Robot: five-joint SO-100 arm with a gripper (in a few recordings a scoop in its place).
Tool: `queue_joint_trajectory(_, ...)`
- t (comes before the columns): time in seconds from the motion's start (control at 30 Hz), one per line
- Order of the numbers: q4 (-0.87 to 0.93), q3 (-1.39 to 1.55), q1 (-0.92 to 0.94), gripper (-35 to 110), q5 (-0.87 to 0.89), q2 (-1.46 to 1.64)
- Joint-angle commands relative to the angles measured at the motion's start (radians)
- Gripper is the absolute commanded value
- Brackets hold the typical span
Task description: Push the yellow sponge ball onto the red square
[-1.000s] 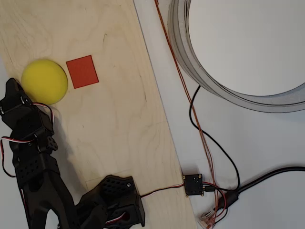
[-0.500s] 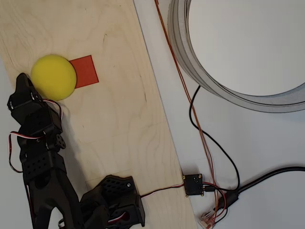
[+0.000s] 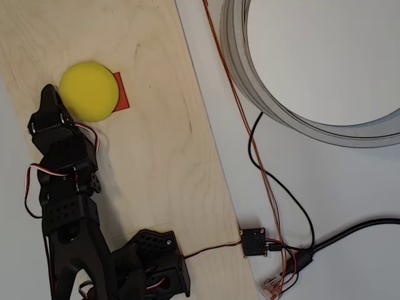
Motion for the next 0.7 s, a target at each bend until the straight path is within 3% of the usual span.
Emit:
queue_joint_trajectory(0.0,0.009,0.014,0.037,4,0.002,0.066)
queue_joint_trajectory(0.67,-0.012,0.009,0.101,4,-0.014,0.048)
